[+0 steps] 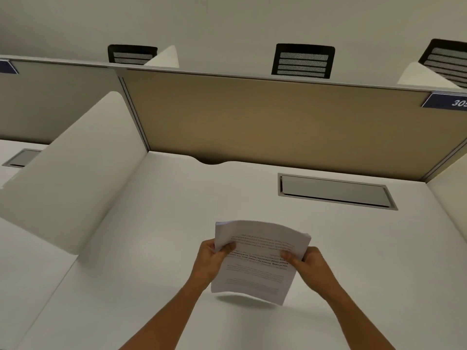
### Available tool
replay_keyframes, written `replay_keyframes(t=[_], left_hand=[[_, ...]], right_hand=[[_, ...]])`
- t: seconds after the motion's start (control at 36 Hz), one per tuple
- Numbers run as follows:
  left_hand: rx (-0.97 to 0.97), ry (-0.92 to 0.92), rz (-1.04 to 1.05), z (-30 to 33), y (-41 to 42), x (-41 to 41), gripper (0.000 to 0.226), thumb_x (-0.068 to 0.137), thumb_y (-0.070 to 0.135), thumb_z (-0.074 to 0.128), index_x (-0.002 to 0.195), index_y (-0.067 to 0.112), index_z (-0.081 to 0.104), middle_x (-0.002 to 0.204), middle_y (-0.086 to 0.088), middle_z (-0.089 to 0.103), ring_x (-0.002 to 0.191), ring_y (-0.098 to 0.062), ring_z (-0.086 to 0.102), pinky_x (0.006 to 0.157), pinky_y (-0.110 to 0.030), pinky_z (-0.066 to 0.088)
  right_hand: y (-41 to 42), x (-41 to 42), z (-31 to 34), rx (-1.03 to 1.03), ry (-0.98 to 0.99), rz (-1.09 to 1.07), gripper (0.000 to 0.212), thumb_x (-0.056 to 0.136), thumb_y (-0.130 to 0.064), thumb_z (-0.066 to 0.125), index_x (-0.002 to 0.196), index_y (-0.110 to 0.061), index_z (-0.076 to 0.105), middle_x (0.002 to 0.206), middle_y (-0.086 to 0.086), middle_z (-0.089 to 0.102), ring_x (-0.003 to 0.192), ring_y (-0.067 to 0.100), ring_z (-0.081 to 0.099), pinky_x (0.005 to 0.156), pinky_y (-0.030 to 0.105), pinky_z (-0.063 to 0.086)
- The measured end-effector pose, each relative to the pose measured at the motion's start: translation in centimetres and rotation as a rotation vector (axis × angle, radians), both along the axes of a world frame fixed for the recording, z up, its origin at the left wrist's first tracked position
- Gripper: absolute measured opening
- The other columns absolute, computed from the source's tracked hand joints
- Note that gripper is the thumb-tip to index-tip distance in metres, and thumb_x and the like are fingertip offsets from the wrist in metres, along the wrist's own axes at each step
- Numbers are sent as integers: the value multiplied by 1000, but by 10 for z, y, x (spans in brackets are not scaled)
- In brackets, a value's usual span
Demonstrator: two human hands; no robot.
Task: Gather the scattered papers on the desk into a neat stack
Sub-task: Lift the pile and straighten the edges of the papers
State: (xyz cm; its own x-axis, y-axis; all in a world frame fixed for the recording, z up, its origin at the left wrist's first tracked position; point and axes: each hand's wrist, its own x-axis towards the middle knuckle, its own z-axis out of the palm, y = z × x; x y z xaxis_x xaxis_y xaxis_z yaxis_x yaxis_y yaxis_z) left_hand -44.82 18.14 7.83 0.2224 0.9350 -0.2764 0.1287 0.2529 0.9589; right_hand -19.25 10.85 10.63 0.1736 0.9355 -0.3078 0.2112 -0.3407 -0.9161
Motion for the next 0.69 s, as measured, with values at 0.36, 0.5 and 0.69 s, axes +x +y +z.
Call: replay_keyframes(t=[0.36, 0.5, 0.69], left_hand=[[-10, 9, -28, -11, -9, -2, 23, 67, 43, 81, 90, 39, 78, 92, 7, 79, 83, -9, 74, 73, -27, 61], [-11, 12, -24, -13, -9, 1, 19, 71, 41, 78, 90, 43, 77, 91, 8, 79, 84, -10, 74, 78, -36, 62], [14, -13, -13, -7, -7, 2, 23, 71, 31, 79, 91, 42, 78, 90, 7, 80, 83, -9, 74, 73, -27, 61]], right_hand=[[-11, -27, -25, 80, 85, -248, 10, 93, -23, 68, 94, -24, 77, 86, -7, 79, 80, 7, 74, 62, 16, 57], [-10, -28, -26, 68, 141, -266, 9, 93, -19, 68, 94, -25, 74, 86, -11, 79, 77, 3, 73, 60, 13, 56], [-11, -22, -22, 78, 182, -256, 16, 95, -15, 65, 90, -23, 77, 83, -6, 79, 73, 4, 73, 58, 13, 55]])
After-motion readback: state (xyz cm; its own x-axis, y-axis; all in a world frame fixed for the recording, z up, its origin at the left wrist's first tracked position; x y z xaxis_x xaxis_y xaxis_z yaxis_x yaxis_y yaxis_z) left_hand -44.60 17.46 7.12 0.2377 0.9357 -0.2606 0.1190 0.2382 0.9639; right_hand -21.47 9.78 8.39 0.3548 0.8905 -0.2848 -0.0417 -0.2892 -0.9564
